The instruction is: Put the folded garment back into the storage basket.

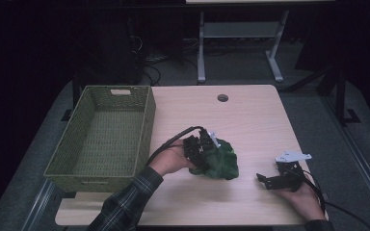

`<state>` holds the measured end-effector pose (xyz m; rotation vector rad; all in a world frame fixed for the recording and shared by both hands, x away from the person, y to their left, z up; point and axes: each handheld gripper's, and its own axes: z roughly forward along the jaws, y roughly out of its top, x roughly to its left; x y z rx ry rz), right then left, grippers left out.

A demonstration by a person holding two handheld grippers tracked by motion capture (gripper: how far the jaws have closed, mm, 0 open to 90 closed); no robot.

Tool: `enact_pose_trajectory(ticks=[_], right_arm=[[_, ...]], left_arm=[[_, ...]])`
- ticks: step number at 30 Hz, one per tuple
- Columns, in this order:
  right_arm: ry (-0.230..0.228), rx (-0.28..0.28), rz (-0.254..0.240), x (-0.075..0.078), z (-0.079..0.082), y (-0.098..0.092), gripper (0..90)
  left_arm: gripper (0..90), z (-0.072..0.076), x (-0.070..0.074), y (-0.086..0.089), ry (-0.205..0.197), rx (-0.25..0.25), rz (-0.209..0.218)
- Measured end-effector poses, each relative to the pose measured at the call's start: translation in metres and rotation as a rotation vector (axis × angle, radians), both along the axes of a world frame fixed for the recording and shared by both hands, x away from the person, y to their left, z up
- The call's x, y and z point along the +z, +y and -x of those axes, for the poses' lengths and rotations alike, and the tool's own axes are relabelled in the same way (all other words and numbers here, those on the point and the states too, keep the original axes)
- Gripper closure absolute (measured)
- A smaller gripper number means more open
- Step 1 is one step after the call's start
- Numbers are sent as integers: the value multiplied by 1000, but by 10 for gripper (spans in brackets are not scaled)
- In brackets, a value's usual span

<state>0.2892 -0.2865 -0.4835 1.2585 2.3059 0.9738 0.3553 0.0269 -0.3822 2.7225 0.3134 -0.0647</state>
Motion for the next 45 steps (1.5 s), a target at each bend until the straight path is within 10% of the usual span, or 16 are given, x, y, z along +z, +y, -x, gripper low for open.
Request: enact_pose_trajectory(ticks=[21,45], right_arm=[[1,-3,3,0,0,0,18],[1,-4,2,0,0,0,18]], left_arm=[[682,1,65,55,-62,105,1],[682,-2,114,156,-133,314,11]])
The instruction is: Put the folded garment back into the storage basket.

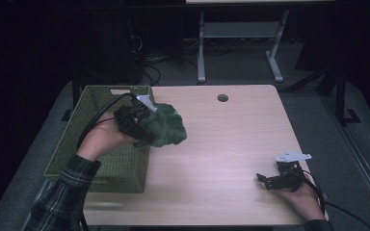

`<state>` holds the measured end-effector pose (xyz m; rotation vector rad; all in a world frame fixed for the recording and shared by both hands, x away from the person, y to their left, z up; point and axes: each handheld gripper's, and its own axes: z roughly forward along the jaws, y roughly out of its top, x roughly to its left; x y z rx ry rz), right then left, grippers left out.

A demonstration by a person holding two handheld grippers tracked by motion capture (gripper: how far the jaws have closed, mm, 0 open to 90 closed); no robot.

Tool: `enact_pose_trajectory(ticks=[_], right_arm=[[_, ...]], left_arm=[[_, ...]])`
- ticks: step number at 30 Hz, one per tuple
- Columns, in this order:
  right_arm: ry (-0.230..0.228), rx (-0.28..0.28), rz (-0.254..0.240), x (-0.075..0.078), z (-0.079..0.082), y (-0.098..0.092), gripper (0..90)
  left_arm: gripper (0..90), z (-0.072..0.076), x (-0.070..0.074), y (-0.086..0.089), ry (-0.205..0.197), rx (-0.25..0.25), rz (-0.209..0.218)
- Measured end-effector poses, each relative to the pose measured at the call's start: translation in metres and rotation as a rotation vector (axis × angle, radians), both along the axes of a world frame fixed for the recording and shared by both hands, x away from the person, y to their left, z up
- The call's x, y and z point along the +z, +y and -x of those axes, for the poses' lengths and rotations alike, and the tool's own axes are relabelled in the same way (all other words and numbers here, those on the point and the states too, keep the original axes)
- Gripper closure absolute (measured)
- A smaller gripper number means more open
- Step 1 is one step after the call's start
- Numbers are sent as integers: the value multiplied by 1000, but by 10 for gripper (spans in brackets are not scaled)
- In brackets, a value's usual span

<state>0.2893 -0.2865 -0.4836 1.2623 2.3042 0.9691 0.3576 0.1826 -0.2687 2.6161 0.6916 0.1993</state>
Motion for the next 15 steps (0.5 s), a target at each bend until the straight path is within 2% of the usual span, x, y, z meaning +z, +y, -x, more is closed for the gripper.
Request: enact_pose_trajectory(ticks=[7,15], right_arm=[[0,0,0,0,0,0,17],[0,0,0,0,0,0,18]], left_arm=[[681,-2,6,29,-11,74,11],[682,-6,5,61,-11,158,-6]])
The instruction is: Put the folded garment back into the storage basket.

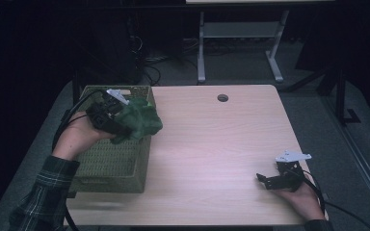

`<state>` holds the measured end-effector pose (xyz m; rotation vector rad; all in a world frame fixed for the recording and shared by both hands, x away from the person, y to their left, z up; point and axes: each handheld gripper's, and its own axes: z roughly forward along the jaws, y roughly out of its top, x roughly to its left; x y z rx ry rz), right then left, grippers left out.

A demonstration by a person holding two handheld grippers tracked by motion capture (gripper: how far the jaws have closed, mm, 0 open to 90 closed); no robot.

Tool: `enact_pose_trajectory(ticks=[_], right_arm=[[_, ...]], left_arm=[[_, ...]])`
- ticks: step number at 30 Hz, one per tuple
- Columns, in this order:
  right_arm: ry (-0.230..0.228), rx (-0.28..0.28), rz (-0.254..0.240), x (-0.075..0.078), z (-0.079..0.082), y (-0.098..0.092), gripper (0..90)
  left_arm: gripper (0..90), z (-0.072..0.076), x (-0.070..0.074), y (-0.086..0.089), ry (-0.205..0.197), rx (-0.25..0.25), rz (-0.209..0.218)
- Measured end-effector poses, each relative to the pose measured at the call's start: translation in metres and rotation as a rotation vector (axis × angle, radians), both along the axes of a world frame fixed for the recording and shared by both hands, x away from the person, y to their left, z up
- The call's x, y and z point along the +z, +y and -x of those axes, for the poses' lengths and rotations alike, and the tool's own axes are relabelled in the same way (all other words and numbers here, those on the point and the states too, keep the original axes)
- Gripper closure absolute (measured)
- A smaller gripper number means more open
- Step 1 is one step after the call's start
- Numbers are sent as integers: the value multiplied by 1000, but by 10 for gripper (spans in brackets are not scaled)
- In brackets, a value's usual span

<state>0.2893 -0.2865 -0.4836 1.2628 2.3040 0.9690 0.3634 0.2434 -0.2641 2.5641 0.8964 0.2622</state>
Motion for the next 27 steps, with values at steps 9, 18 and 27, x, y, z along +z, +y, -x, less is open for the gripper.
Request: enact_pose_trajectory(ticks=[9,18,27], right_arm=[[0,0,0,0,0,0,18],[-1,1,1,0,0,0,18],[-1,2,1,0,0,0,18]], left_arm=[[682,-1,-2,31,-12,95,17],[682,-4,-14,55,-4,189,0],[680,-13,-48,73,34,269,-6]])
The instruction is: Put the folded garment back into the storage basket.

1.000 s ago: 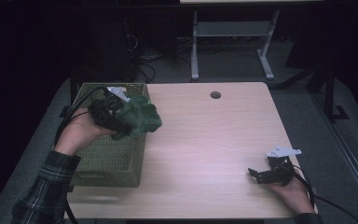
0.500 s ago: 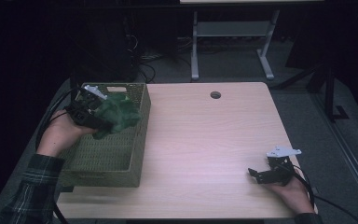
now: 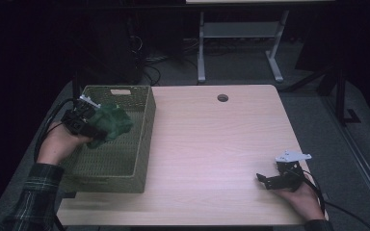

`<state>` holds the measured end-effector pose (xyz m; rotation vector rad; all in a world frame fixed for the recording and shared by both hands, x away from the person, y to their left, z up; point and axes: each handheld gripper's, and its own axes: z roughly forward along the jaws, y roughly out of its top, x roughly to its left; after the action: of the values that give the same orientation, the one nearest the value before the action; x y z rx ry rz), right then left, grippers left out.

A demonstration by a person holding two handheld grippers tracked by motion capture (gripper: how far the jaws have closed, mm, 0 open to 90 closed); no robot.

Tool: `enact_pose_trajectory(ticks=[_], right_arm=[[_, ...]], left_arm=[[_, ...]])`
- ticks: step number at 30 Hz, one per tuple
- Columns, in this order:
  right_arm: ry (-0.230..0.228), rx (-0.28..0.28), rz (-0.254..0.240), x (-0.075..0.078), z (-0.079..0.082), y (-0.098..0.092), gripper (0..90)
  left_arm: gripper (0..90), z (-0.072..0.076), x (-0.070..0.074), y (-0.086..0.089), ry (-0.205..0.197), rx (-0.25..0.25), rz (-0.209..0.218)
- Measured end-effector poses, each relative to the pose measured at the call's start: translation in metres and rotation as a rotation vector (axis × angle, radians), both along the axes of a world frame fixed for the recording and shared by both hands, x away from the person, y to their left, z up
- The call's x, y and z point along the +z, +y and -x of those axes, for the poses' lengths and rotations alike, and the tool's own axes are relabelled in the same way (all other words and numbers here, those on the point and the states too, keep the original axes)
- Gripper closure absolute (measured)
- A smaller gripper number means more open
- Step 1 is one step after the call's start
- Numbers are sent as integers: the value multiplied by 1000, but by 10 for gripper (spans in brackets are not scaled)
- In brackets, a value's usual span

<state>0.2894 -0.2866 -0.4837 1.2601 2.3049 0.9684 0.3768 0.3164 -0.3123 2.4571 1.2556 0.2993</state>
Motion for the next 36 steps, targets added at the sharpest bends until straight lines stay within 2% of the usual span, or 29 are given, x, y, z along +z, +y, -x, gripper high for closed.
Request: enact_pose_trajectory(ticks=[9,20,29,32,36], right_arm=[[1,-1,0,0,0,0,18],[1,0,0,0,0,0,18],[1,-1,-1,0,0,0,18],[1,-1,-1,0,0,0,18],[1,-1,-1,0,0,0,18]], left_arm=[[677,-12,-40,4,50,13,-9],[668,-21,-78,6,99,25,-19],[647,-22,-97,9,122,37,-37],[608,-22,-100,10,122,29,-38],[506,-22,-102,11,113,35,-30]])
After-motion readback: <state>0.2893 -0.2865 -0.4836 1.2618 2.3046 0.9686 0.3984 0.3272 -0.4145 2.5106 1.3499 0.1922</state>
